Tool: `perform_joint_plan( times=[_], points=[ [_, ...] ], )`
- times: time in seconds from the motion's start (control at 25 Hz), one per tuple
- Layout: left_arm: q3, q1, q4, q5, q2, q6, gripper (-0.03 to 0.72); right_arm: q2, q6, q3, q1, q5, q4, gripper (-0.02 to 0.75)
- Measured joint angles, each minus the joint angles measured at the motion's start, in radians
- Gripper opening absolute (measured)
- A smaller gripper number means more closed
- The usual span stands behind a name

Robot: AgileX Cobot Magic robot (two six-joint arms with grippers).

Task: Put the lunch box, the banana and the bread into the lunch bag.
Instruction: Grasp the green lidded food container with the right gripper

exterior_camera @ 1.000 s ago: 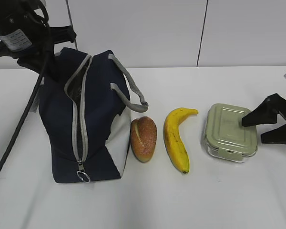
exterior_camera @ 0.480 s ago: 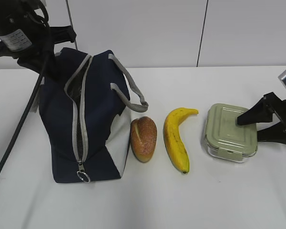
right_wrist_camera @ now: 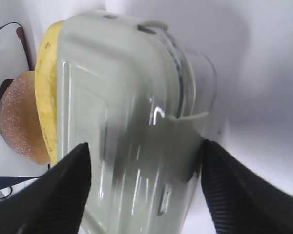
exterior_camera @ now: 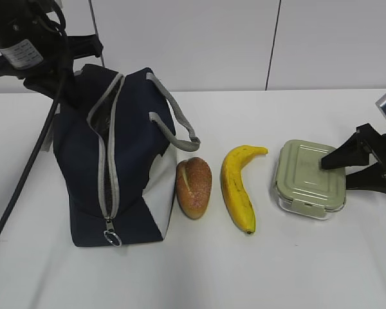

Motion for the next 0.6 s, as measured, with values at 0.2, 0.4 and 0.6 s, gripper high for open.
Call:
perform_joint_plan(
  times=[0.2, 0.4, 0.6],
  points=[
    [0.0, 0.0, 0.001, -0.008, 0.0, 0.0, -0.001, 0.0, 0.0, 0.0, 0.0, 0.006, 0.0, 0.535],
    [0.0, 0.0, 0.001, -0.013, 0.0, 0.0, -0.001, 0.0, -0.001, 0.0, 0.0, 0.012, 0.0, 0.561],
    [0.0, 0.0, 0.002, -0.013, 0.0, 0.0, -0.001, 0.031, -0.001, 0.0, 0.0, 0.025, 0.012, 0.599]
  ],
)
